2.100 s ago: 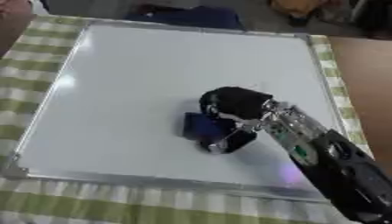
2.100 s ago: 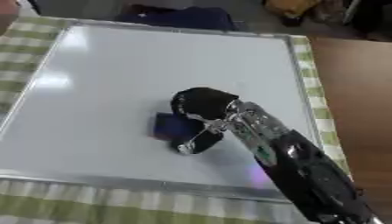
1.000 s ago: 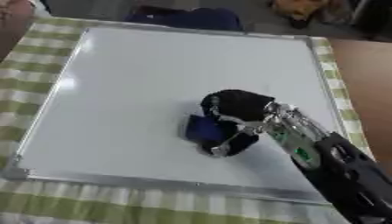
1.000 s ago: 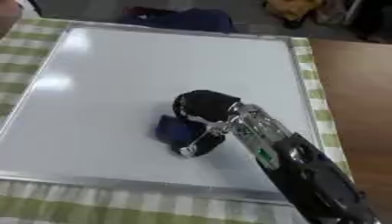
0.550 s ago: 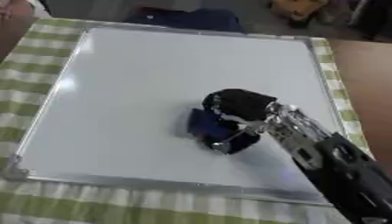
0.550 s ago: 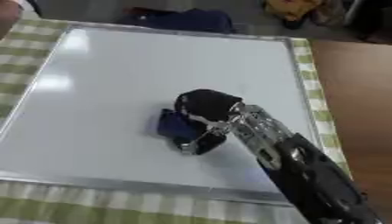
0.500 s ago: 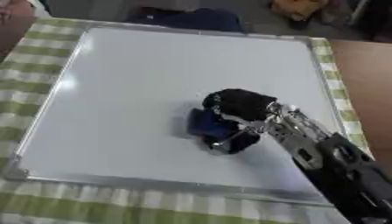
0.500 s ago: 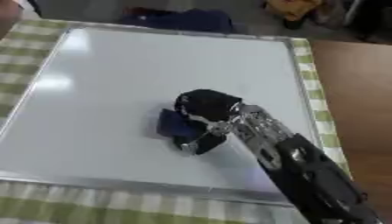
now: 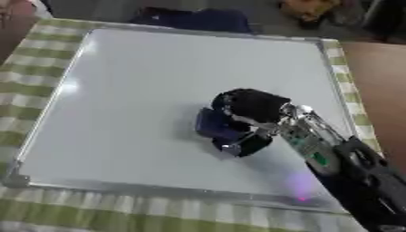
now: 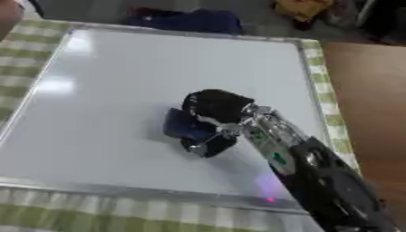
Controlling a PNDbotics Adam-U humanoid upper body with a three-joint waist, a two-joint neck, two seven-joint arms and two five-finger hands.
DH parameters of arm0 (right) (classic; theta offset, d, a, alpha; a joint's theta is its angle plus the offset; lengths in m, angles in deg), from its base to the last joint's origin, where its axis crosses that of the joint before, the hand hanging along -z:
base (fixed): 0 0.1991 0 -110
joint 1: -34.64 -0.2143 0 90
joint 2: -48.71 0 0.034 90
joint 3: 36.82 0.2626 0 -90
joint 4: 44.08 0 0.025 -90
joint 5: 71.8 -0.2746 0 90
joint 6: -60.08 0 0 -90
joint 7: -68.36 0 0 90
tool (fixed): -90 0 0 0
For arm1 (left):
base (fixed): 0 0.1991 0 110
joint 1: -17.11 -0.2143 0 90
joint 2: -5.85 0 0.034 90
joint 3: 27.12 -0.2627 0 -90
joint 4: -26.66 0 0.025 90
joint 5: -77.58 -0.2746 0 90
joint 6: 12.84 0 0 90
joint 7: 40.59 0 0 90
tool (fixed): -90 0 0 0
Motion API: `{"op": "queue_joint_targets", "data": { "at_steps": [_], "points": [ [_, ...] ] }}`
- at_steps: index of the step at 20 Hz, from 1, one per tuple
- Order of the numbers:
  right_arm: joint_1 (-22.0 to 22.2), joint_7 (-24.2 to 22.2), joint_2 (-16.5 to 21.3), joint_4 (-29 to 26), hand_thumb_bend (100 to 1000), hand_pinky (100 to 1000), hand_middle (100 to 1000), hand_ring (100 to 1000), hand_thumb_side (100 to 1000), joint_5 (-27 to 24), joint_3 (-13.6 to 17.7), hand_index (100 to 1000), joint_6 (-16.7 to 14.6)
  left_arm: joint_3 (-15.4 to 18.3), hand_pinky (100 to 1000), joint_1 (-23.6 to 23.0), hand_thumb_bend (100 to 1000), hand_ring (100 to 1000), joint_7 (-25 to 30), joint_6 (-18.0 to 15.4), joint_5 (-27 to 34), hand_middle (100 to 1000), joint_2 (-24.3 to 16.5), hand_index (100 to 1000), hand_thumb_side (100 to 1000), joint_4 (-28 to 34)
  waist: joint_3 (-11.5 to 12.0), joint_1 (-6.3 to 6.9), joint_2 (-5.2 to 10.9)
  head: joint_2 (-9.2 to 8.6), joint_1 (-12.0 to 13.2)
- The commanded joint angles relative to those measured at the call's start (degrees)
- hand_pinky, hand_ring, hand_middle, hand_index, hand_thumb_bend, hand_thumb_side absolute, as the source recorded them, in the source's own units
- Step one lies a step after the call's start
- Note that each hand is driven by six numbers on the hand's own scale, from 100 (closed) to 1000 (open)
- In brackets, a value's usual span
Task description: Wipe the whiteboard clean with a brush.
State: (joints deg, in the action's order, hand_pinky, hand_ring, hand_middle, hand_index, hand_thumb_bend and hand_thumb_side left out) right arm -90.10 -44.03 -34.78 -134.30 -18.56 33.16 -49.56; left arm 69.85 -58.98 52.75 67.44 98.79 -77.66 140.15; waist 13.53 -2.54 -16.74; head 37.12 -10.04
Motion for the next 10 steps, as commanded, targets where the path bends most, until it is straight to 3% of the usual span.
{"op": "queue_joint_targets", "data": {
  "at_steps": [1, 10],
  "points": [
    [-0.43, 0.21, 2.36, -2.23, 100, 779, 472, 820, 369, -1.08, 1.24, 100, 0.36, 0.14, 530, 0.46, 139, 549, 0.01, 0.13, -0.01, 534, -0.49, 406, 1000, 1.1, -0.1, 0.2, 1.03, -0.53, 0.24],
    [-0.07, 1.13, 6.69, -3.36, 100, 776, 459, 814, 338, -1.54, 3.58, 100, 1.07, 0.13, 530, 0.39, 139, 549, 0.07, 0.18, -0.07, 534, -0.51, 406, 1000, 1.1, -0.08, 0.18, 0.97, -0.48, 0.25]
  ]
}}
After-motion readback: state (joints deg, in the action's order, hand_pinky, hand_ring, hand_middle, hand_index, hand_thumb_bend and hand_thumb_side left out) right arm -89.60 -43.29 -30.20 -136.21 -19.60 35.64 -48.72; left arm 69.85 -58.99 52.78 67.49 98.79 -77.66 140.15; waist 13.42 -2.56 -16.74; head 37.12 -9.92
